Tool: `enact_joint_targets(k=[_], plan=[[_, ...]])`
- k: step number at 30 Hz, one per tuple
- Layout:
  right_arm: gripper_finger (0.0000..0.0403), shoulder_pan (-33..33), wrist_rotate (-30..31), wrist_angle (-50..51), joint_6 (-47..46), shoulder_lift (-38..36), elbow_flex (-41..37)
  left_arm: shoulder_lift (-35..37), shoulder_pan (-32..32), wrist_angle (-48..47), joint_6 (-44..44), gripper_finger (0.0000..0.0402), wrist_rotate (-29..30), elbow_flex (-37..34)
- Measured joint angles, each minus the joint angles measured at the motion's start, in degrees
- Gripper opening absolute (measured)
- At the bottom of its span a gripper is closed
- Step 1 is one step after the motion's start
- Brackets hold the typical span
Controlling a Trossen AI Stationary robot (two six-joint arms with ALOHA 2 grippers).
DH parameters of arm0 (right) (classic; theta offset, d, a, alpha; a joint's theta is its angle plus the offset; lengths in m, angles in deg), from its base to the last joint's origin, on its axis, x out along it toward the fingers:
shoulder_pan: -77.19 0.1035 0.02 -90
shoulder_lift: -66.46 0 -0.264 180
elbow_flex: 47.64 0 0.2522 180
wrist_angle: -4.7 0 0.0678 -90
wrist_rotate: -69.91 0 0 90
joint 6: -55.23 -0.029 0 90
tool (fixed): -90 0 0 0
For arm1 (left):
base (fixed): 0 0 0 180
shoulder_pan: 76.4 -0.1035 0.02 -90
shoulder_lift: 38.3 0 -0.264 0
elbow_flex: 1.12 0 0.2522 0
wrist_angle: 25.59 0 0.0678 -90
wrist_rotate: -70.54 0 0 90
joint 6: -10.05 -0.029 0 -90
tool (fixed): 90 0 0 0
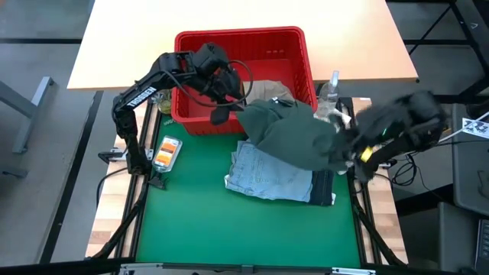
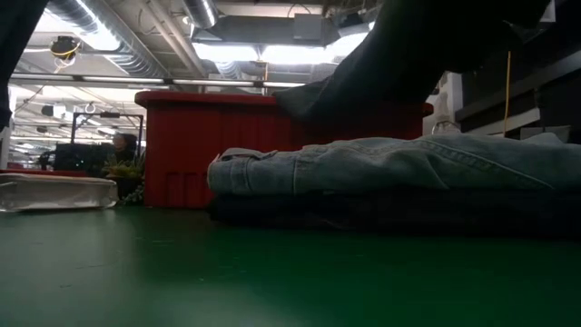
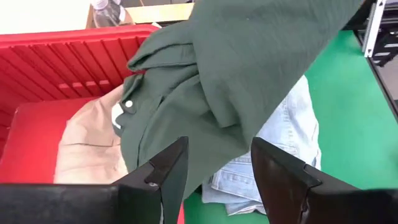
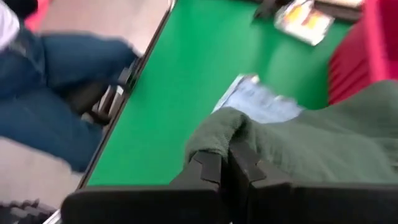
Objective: Fold laundry
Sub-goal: Fold the green shirt
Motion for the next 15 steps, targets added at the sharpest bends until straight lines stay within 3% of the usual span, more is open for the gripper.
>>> enact_joint_targets(k=[7, 15], plan=[[0.0003, 15.63, 7.2, -0.12, -12.67, 1.73, -9.88, -0.02, 2.53, -2.62, 0.04, 0.0156, 0.0, -0.02], [0.0003, 28.38, 11.45, -0.43, -37.84, 1.82, -27.25, -0.02, 6.51, -3.8, 0.47, 0.0145, 0.0, -0.04]])
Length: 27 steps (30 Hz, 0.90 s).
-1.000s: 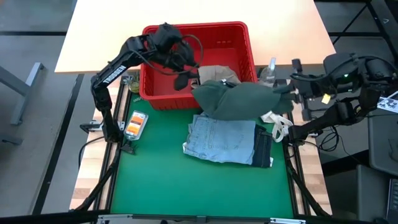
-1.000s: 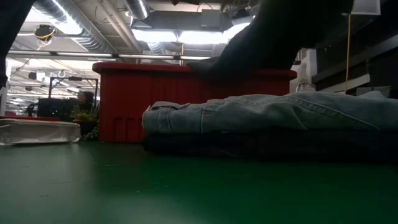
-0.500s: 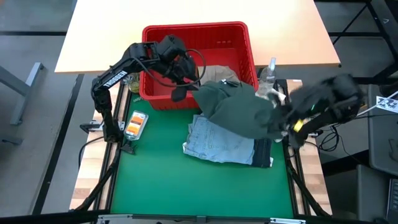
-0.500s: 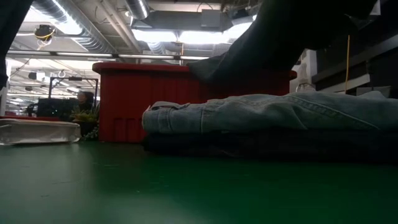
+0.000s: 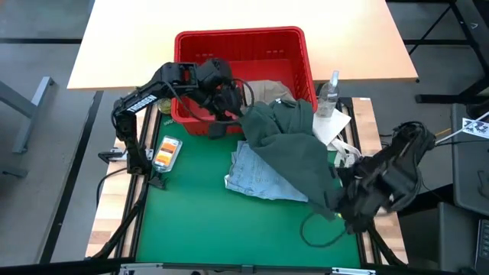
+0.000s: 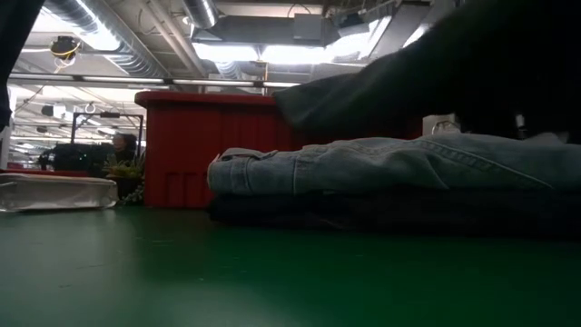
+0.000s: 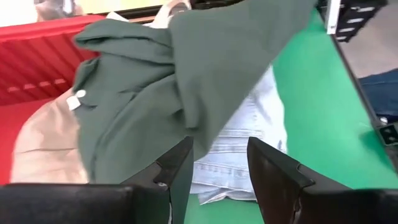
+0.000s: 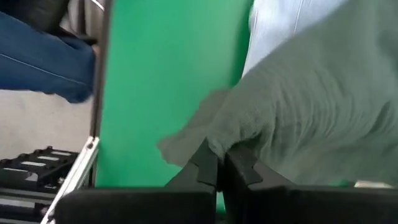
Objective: Fold laundry
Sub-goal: Fold the green shirt
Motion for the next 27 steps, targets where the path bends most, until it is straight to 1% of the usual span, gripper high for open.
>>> enact_joint_targets(k=[3, 7, 11, 14, 17, 19, 23, 25, 27], plan=[[0.0003, 3.28, -0.05, -1.89, -6.14, 0.0, -6.11, -0.02, 2.12, 0.0, 1.85, 0.0141, -0.02, -0.02], [0.0003, 6.39, -1.75, -7.69, -10.8, 0.0, -12.84, -0.02, 5.36, 0.0, 4.58, 0.0138, 0.15, -0.02], [0.0003, 7.91, -3.91, -17.11, -11.51, 0.0, -18.36, -0.02, 9.27, -0.25, 7.04, 0.0134, 0.13, -0.02], [0.0003, 8.58, -4.64, -24.43, -11.58, 0.0, -21.8, -0.02, 12.55, -0.74, 7.32, 0.0131, 0.28, -0.72], [0.0003, 8.49, -4.99, -28.56, -11.8, 0.0, -24.2, -0.11, 15.81, -0.63, 8.17, 0.0129, 0.35, -2.41], [0.0003, 8.47, -4.99, -30.0, -13.81, 0.0, -25.02, -0.15, 17.71, -0.58, 9.06, 0.0128, 0.55, -3.57], [0.0006, 8.44, -5.1, -29.93, -16.15, 0.0, -25.16, -0.04, 20.78, -0.47, 8.79, 0.0128, 3.13, -6.92], [0.0019, 8.38, -5.33, -30.01, -16.28, 0.0, -25.16, -0.13, 21.91, -0.38, 8.79, 0.0128, 4.98, -8.49], [0.0042, 8.4, -6.1, -30.03, -16.3, 0.0, -25.16, -0.06, 22.7, 0.33, 8.8, 0.0128, 6.07, -10.45]])
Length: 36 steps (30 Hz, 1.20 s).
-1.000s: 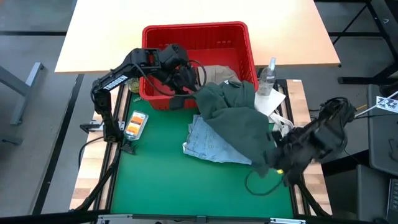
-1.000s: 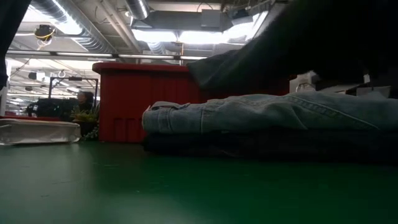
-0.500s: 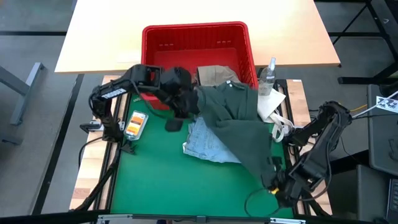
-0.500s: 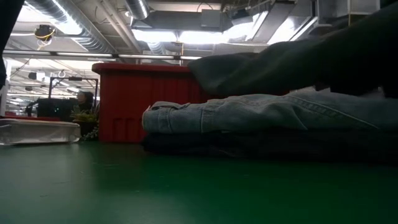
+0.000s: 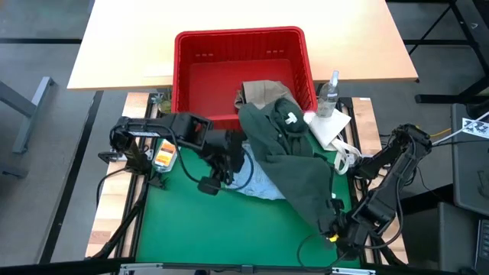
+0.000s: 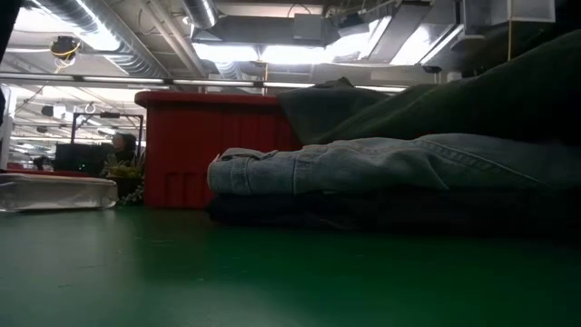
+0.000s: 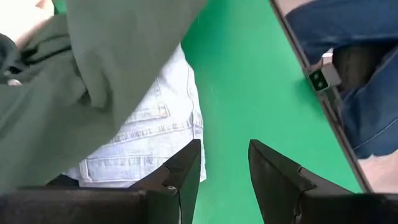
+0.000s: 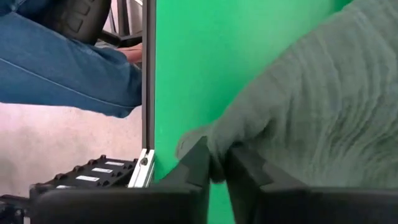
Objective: Fold laundry
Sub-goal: Fold the green shirt
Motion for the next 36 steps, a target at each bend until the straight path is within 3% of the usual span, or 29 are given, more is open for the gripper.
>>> enact_joint_targets(k=[9, 13, 20, 27, 36], plan=[[0.0149, 0.0, -2.18, 0.21, 0.19, 0.0, 0.0, 0.0, 1.76, 2.48, 1.4, 0.0128, 0.43, -9.36], [0.0162, -1.26, -6.4, 0.05, 0.04, -0.02, 0.0, 0.0, 1.91, 4.76, 1.45, 0.0128, 0.36, -13.58], [0.0159, -7.68, -6.11, 0.02, 7.58, -0.09, 0.0, 0.0, 2.42, 7.0, 1.74, 0.0128, -0.3, -19.88], [0.0159, -17.97, 2.31, 0.35, 30.81, -0.09, 1.9, 0.01, 3.85, 8.93, 3.45, 0.0128, -4.16, -24.13], [0.0159, -32.61, 21.74, -0.03, 57.08, -0.09, 11.58, 0.02, 7.08, 11.32, 4.83, 0.0128, -4.69, -25.97]])
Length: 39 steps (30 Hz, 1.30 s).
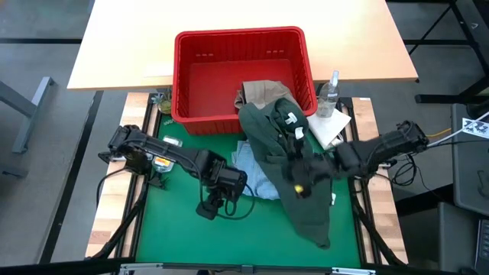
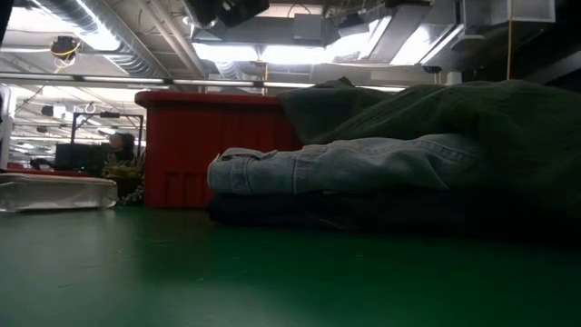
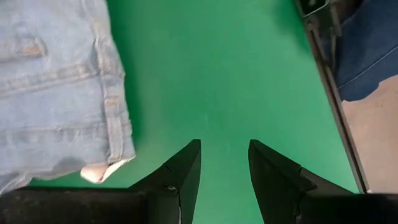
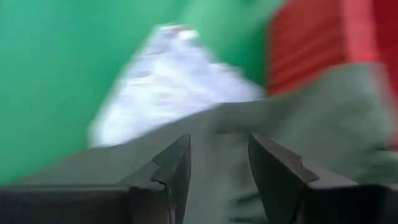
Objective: Fold laundry
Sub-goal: Fold the green shirt
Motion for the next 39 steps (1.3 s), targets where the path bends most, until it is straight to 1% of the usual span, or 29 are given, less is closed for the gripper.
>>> enact_joint_targets(k=[3, 7, 9, 15, 20, 24, 28, 35, 39], plan=[[0.0159, -4.4, 4.08, -0.12, 4.26, -0.02, 2.28, 0.02, 1.06, 1.8, 0.01, 0.0128, -0.01, 0.0], [0.0159, -9.55, 5.96, -1.38, 8.78, -0.02, 3.17, 0.02, 2.21, 3.24, -0.06, 0.0128, 0.0, 0.0], [0.0159, -12.2, 5.9, -3.14, 11.86, -0.02, 3.17, 0.02, 2.51, 4.03, -0.07, 0.0128, 0.31, 0.0], [0.0159, -19.71, 3.07, -10.0, 20.67, 1.12, 3.19, 0.02, 2.87, 6.59, -0.04, 0.0128, 0.7, 0.0], [0.0159, -25.29, -1.45, -14.38, 26.21, 2.77, 3.3, 0.02, 2.85, 7.56, -0.04, 0.0128, 0.88, 0.0], [0.0159, -29.22, -5.13, -13.54, 27.9, 5.07, 3.24, 0.02, 2.85, 7.64, -0.02, 0.0128, 0.9, 0.0], [0.0159, -32.48, -5.14, -13.02, 28.85, 6.87, 3.22, 0.02, 2.85, 8.17, 0.0, 0.0128, 0.94, 0.0], [0.0159, -36.93, -5.5, -11.69, 29.19, 7.26, 3.22, 0.02, 2.85, 8.62, 0.0, 0.0128, 1.33, 0.0], [0.0159, -38.34, -10.12, -9.38, 29.21, 7.56, 3.22, 0.02, 2.85, 8.83, 0.02, 0.0128, 1.42, 0.0]])
